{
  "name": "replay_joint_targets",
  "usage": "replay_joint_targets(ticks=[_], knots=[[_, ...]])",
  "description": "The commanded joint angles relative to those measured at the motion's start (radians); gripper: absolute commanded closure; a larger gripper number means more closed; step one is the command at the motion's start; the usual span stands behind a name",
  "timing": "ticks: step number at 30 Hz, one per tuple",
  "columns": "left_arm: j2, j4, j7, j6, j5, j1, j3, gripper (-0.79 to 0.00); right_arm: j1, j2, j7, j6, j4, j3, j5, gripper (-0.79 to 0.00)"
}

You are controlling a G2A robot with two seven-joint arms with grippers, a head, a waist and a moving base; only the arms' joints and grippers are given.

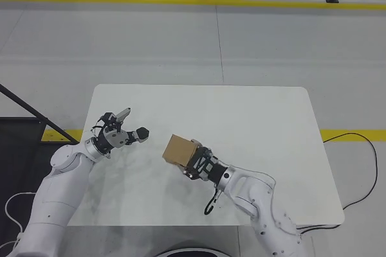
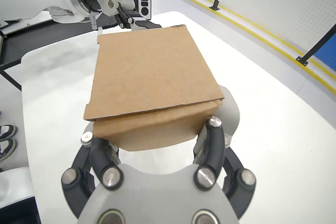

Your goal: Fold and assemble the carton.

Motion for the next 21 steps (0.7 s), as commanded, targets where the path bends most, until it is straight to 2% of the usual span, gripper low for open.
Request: replay_joint_targets(ticks=[1, 16, 21], knots=[[0.0, 0.0, 0.0, 0.0, 0.0, 0.0, 0.0, -0.785, 0.011, 0.0, -0.002, -0.011, 0.014, -0.002, 0.03, 0.0], [0.0, 0.0, 0.0, 0.0, 0.0, 0.0, 0.0, -0.785, 0.013, 0.0, -0.002, 0.02, 0.015, -0.005, 0.021, 0.0], [0.0, 0.0, 0.0, 0.0, 0.0, 0.0, 0.0, -0.785, 0.068, -0.01, 0.064, 0.013, 0.124, -0.05, 0.06, 0.0]])
